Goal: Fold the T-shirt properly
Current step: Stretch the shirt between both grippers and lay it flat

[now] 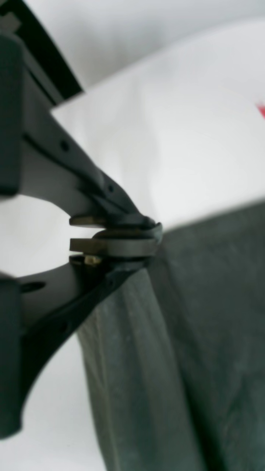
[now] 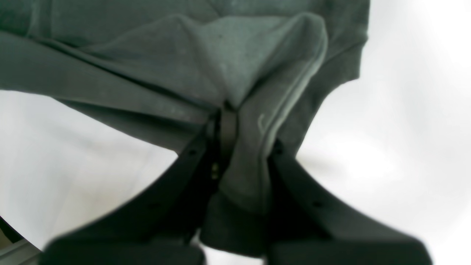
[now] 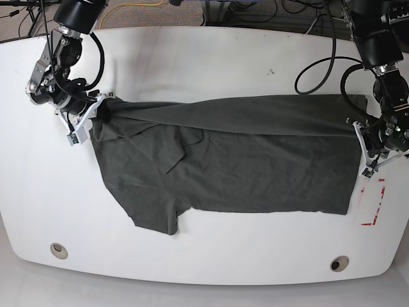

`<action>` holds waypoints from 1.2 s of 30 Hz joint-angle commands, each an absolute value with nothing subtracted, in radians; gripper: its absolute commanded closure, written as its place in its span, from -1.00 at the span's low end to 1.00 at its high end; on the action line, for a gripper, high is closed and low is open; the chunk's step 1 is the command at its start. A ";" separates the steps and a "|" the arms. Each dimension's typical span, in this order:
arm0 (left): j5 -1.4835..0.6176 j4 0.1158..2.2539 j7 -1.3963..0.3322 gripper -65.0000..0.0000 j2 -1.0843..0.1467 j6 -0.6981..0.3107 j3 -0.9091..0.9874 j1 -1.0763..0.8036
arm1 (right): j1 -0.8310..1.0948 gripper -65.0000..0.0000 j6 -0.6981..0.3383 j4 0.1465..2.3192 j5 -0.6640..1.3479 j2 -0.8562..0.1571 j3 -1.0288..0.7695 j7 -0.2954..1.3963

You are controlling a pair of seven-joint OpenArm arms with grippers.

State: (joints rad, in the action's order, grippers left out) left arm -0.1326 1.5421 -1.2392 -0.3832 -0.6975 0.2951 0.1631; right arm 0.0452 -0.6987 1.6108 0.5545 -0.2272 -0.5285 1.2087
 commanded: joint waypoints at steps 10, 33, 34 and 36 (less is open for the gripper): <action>-0.120 1.399 -1.121 0.93 -0.414 -0.698 0.277 0.200 | 0.028 0.95 -0.698 1.627 0.565 -0.275 -0.530 1.191; -0.058 1.317 -1.063 -0.15 -0.412 -0.698 0.280 0.306 | 0.028 -0.81 -0.698 1.635 0.570 -0.295 -0.533 1.191; -0.059 1.330 -1.064 -0.15 -0.412 -0.698 0.282 0.306 | 0.028 -0.90 -0.698 1.643 0.570 -0.295 -0.533 1.191; -0.061 1.363 -1.079 -0.15 -0.412 -0.698 0.283 0.306 | 0.028 -1.00 -0.698 1.664 0.570 -0.295 -0.535 1.191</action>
